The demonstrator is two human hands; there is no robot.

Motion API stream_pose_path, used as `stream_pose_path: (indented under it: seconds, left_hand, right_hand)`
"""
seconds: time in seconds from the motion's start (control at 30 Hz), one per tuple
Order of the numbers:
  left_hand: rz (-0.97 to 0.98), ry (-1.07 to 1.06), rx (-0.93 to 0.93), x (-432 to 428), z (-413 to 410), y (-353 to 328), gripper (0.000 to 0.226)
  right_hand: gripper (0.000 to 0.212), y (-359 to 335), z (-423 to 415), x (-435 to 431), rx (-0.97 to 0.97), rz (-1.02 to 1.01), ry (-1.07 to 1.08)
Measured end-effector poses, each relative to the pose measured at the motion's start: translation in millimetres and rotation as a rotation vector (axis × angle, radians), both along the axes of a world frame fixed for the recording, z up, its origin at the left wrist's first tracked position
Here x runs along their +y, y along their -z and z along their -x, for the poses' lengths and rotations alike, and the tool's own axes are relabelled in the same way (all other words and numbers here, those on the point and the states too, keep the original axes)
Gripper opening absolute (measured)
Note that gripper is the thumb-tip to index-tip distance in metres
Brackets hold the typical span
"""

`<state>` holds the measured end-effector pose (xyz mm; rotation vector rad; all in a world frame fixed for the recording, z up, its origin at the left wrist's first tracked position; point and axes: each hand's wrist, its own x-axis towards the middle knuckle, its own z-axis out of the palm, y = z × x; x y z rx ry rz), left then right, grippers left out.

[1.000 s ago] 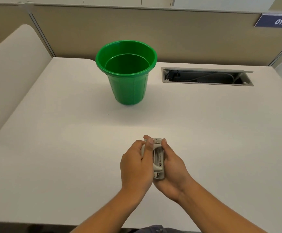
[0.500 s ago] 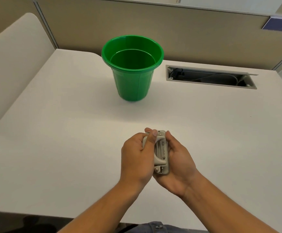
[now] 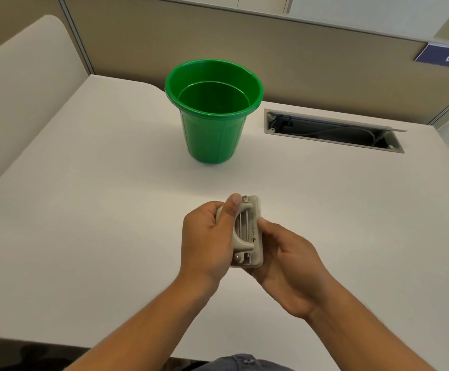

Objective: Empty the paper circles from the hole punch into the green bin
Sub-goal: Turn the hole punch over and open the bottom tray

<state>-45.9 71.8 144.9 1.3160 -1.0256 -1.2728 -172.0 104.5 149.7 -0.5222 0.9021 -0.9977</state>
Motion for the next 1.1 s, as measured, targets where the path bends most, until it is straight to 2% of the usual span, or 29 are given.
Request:
stream_pose_path:
  seconds: [0.13, 0.33, 0.47, 0.57, 0.67, 0.77, 0.87, 1.1]
  left_hand:
    - [-0.009, -0.008, -0.012, -5, -2, -1, 0.048]
    - [-0.039, -0.036, -0.044, 0, 0, 2, 0.050]
    - [-0.055, -0.040, -0.030, 0, 0, 1, 0.052]
    - [-0.073, -0.039, -0.008, 1, 0, 0, 0.050]
    - [-0.065, -0.034, 0.016, 0, 2, -4, 0.050]
    - [-0.068, 0.018, 0.055, 4, 8, -8, 0.050]
    - [-0.068, 0.029, 0.090, 8, 14, -10, 0.051]
    - [-0.152, 0.097, 0.285, 9, 11, -13, 0.040]
  right_hand:
    - [0.053, -7, 6, 2, 0.049, 0.135, -0.156]
    - [0.077, -7, 2, 4, 0.126, 0.178, -0.245]
    - [0.075, -5, 0, 4, 0.102, 0.147, -0.226]
    - [0.064, -6, 2, 4, 0.060, 0.140, -0.226]
    - [0.044, -6, 2, 2, -0.036, 0.073, -0.116]
    - [0.050, -3, -5, 0, -0.082, -0.057, 0.055]
    - [0.047, -2, -13, 0, -0.096, -0.117, 0.205]
    - [0.049, 2, -14, 1, -0.179, -0.164, 0.301]
